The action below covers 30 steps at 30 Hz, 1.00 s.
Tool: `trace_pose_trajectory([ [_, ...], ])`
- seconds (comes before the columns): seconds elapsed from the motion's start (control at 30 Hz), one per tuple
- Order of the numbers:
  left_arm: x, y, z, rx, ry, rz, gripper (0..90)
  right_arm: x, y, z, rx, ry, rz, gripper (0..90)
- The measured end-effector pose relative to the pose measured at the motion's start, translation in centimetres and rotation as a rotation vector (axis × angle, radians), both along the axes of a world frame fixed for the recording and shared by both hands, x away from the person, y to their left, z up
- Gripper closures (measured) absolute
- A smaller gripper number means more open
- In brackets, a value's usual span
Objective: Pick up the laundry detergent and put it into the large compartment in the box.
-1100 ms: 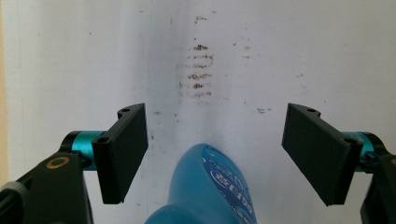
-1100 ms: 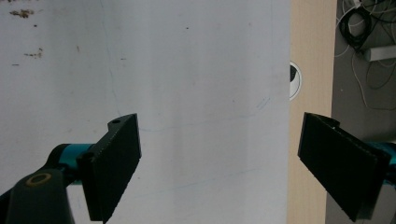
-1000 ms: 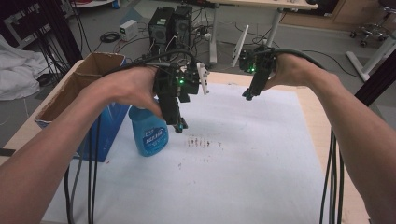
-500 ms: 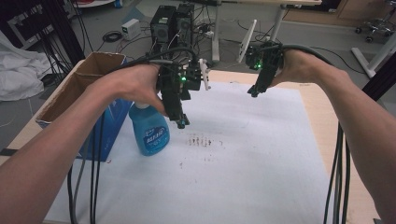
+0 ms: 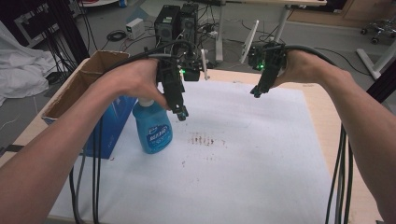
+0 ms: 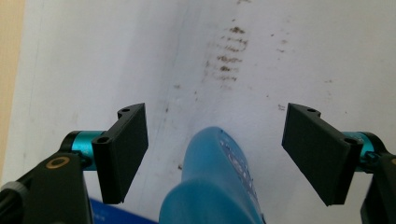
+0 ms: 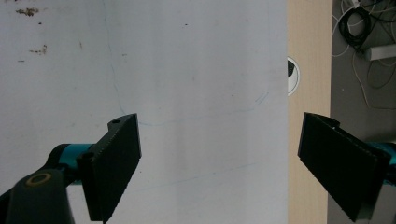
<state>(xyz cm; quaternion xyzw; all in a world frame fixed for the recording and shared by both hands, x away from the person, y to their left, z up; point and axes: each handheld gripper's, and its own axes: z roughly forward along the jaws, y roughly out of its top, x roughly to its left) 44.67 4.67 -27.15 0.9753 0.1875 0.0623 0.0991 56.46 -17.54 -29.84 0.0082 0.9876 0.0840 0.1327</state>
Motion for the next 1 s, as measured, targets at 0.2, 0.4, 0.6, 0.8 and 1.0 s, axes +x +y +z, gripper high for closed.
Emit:
trace_pose_trajectory([
  [0.2,-0.1,0.9,0.3,0.0,0.032,0.137,22.7,0.0,0.3,-0.1,-0.004,0.004,0.004,12.4],
  [0.4,-0.8,1.6,0.3,0.011,0.036,0.232,22.7,0.0,0.4,-0.2,-0.007,0.005,0.007,12.4],
  [0.6,-1.4,2.5,0.0,-0.002,0.043,0.303,22.7,0.0,0.6,-0.2,-0.012,0.008,0.007,12.4],
  [0.8,-1.7,3.2,-0.1,0.001,0.038,0.347,22.8,-0.2,0.8,-0.2,-0.017,0.004,0.006,12.4],
  [1.0,-1.9,4.1,-0.3,-0.011,0.053,0.392,22.7,-0.2,0.8,-0.1,-0.02,0.006,0.003,12.4],
])
